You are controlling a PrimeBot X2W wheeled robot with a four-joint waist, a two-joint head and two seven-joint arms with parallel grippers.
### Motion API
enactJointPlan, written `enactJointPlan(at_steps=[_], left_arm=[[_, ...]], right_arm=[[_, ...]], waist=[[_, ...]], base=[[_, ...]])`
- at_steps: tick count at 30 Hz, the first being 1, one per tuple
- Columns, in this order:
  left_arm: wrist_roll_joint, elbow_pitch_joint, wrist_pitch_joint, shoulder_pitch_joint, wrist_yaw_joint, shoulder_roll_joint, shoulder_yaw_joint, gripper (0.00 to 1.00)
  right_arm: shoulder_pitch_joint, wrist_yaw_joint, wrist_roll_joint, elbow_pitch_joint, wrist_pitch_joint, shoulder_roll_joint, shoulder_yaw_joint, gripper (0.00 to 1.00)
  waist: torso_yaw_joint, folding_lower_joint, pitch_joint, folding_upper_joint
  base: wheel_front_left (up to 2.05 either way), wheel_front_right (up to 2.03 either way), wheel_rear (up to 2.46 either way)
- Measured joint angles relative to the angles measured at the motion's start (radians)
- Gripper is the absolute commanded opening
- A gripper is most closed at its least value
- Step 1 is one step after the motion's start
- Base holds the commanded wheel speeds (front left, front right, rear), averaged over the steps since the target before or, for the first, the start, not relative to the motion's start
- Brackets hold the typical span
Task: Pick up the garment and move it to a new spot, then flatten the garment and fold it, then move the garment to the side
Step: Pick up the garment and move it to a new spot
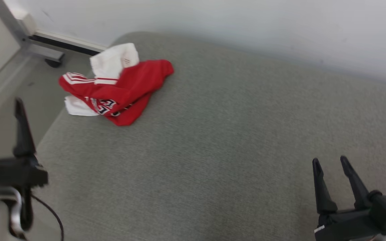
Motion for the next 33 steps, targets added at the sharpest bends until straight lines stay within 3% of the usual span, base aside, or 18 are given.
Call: enactJointPlan(at_steps=[6, 16, 25, 33], left_arm=[[-0.024, 0.037, 0.014, -0.185, 0.001, 0.059, 0.039, 1.0], [-0.047, 0.154, 0.122, -0.389, -0.014, 0.185, 0.066, 1.0], [-0.078, 0.331, 0.223, -0.449, -0.028, 0.239, 0.071, 1.0], [-0.129, 0.504, 0.323, -0.465, -0.062, 0.28, 0.057, 1.0]], right_arm=[[-0.067, 0.0, -0.004, -0.035, -0.002, -0.025, -0.016, 1.0], [-0.117, 0.0, -0.005, -0.06, -0.035, -0.013, -0.043, 1.0], [-0.139, 0.0, -0.004, -0.044, -0.053, -0.011, -0.046, 1.0], [-0.148, 0.0, -0.007, -0.043, -0.053, -0.011, -0.048, 1.0]], waist=[[-0.095, 0.0001, 0.096, 0.0001], [-0.274, 0.0, 0.252, 0.0002], [-0.394, -0.0001, 0.357, 0.0002], [-0.452, -0.0001, 0.391, 0.0002]], base=[[0.0, 0.0, 0.0], [0.0, 0.0, 0.0], [0.0, 0.0, 0.0], [0.0, 0.0, 0.0]])
